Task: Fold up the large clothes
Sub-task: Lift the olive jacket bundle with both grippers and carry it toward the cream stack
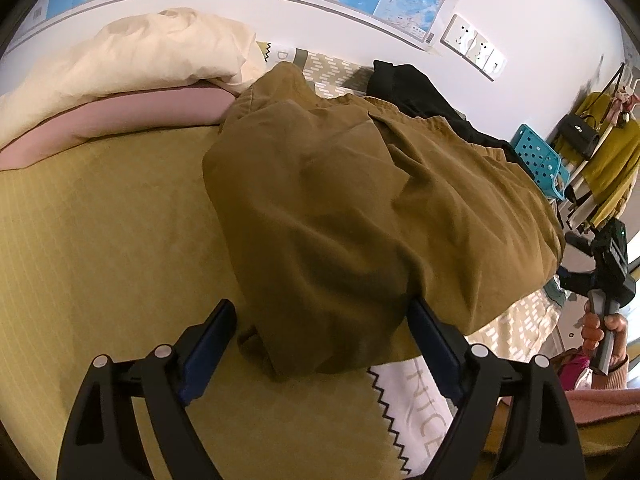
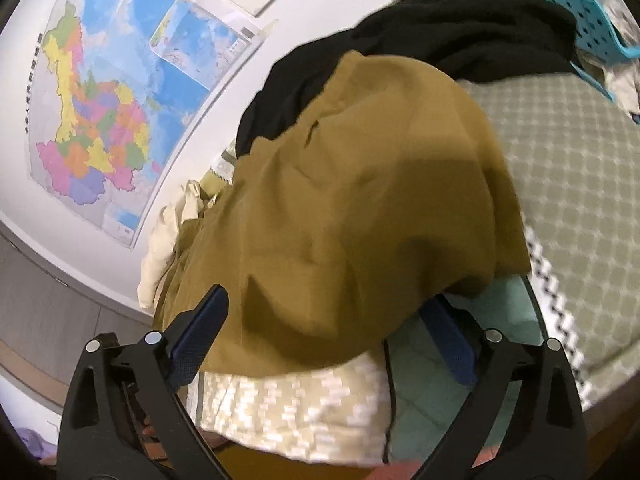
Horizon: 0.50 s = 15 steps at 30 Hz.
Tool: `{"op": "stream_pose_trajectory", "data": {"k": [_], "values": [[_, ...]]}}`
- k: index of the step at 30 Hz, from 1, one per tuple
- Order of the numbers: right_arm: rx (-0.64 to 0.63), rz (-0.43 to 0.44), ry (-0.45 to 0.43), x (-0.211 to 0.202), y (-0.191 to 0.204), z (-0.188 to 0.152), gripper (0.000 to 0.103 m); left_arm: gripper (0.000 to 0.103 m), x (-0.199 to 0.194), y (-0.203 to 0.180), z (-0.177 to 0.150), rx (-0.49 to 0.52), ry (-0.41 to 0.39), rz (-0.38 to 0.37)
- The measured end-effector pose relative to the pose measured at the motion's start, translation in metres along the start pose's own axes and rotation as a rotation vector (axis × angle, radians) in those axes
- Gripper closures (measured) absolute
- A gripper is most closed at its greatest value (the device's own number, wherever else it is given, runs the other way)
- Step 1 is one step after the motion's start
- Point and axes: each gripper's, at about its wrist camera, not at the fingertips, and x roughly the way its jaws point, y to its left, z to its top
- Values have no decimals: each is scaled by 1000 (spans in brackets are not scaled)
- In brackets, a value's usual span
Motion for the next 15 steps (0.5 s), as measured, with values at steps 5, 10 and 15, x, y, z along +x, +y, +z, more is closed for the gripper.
{"op": "stream_pose_trajectory", "data": {"k": [5, 10, 15], "values": [[-15, 2, 53, 8, 5, -11, 9, 18, 1, -4, -1, 13, 8, -19], [-35, 76, 108, 44, 34, -1, 7, 18, -1, -4, -1, 2, 16, -23], [88, 290, 95, 45, 38, 13, 14, 18, -27, 3, -10, -20, 5, -103]]}}
